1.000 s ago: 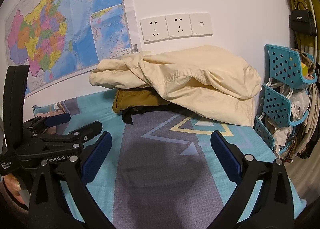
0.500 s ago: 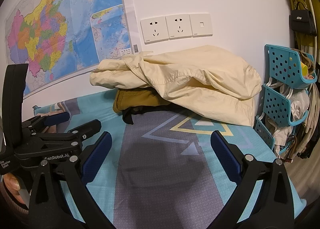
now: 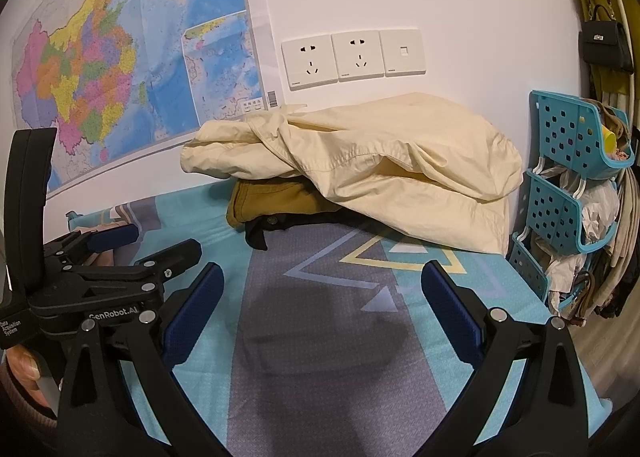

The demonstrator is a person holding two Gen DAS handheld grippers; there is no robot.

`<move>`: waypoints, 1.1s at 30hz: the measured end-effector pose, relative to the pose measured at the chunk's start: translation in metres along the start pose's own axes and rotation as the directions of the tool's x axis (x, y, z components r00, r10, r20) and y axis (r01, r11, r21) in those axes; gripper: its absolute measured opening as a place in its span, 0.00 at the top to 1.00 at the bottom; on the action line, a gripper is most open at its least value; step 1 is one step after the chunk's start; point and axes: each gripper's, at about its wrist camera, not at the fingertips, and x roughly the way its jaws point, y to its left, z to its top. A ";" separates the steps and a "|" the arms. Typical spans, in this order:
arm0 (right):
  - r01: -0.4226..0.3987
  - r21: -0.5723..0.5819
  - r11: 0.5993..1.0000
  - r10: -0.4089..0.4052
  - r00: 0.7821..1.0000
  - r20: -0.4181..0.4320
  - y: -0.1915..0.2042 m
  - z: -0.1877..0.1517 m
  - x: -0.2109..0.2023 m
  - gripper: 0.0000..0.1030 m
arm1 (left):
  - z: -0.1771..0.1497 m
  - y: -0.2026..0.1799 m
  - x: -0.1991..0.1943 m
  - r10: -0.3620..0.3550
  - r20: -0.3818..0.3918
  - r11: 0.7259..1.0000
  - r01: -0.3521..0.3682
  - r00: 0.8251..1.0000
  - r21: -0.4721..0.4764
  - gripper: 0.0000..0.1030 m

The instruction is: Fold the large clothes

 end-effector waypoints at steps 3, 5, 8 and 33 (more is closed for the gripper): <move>-0.003 -0.003 1.000 0.003 1.000 0.002 0.000 0.001 0.000 0.05 | 0.000 0.000 0.000 0.005 0.001 1.000 -0.005 1.000 0.000 0.06; -0.007 -0.003 1.000 0.007 1.000 0.005 0.000 0.001 0.000 0.05 | 0.000 0.000 0.000 0.002 -0.002 1.000 -0.002 1.000 -0.002 0.06; -0.008 -0.007 1.000 0.008 1.000 0.004 -0.001 0.002 0.000 0.05 | 0.001 0.001 0.001 -0.001 -0.008 1.000 0.001 1.000 -0.007 0.06; 0.010 -0.223 0.975 -0.015 1.000 -0.021 0.010 0.057 0.072 0.05 | 0.018 0.034 0.048 0.034 -0.076 0.996 -0.040 0.997 -0.078 0.06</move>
